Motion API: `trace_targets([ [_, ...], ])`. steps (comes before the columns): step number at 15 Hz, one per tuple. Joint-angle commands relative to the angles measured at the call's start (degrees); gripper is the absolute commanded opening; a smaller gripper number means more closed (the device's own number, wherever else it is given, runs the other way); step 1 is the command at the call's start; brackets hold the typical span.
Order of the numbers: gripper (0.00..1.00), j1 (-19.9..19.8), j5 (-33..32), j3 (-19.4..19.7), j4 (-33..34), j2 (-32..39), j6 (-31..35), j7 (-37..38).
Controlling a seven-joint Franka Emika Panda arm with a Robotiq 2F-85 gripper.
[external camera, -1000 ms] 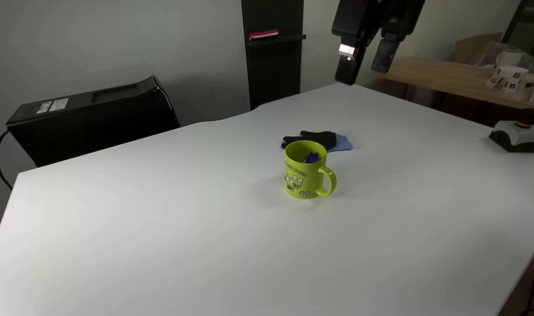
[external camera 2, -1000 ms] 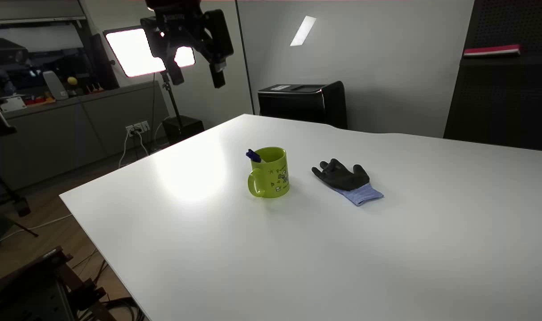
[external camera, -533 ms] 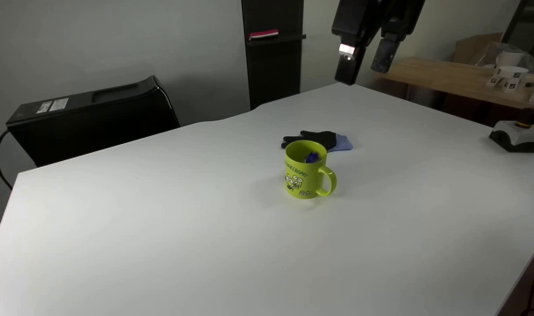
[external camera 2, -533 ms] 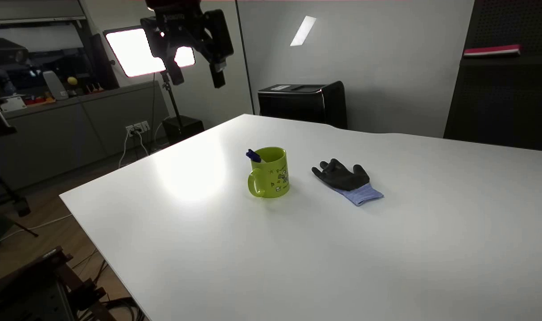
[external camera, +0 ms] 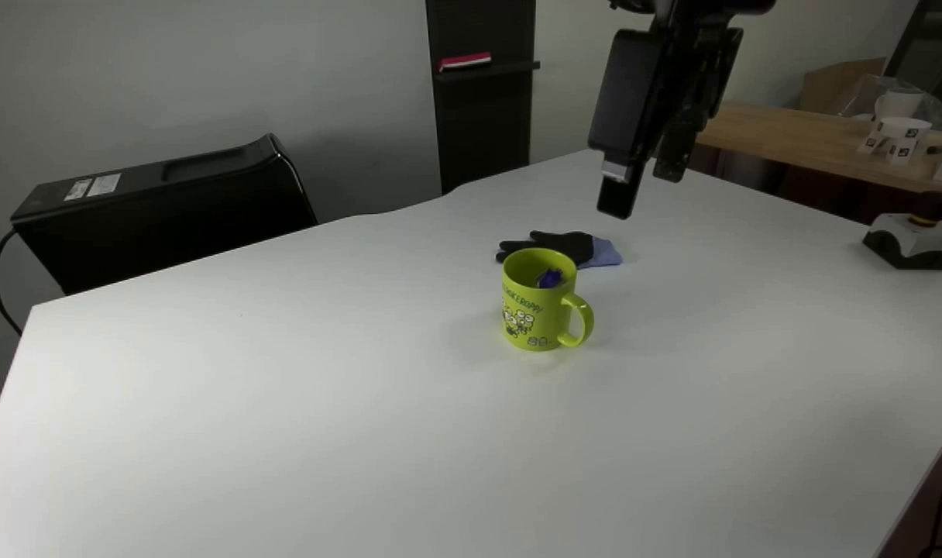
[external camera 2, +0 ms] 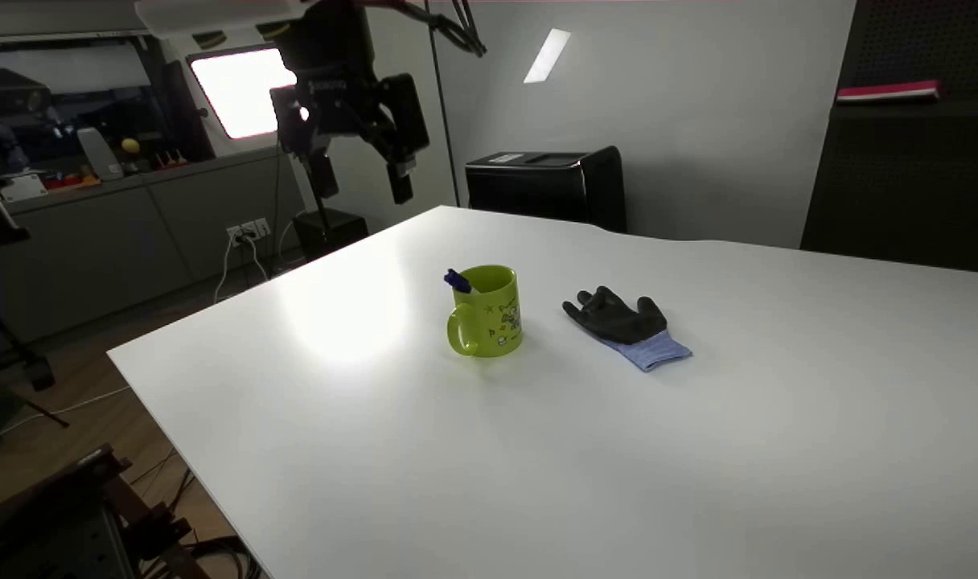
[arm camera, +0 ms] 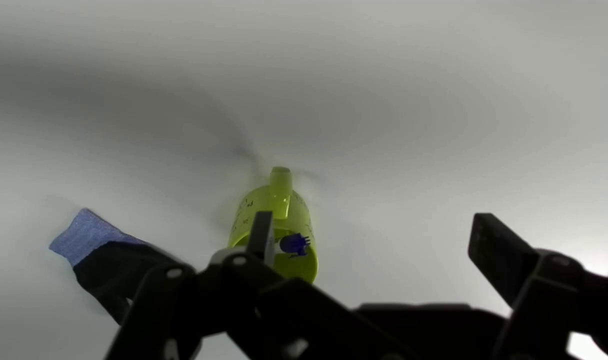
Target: Take the marker out of the green bowl
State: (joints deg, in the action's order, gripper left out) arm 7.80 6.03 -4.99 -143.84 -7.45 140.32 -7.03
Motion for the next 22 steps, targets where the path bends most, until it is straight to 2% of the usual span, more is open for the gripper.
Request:
trace_targets([
  [1, 1.00, -0.6, -3.7, -0.6, 1.1, 3.5, 2.3, 1.2],
  [12, 1.00, -2.5, -4.6, 0.5, 5.3, 13.6, 10.8, 0.6],
  [22, 1.00, -3.1, -7.6, 1.2, 13.0, 23.1, 11.6, 2.0],
])
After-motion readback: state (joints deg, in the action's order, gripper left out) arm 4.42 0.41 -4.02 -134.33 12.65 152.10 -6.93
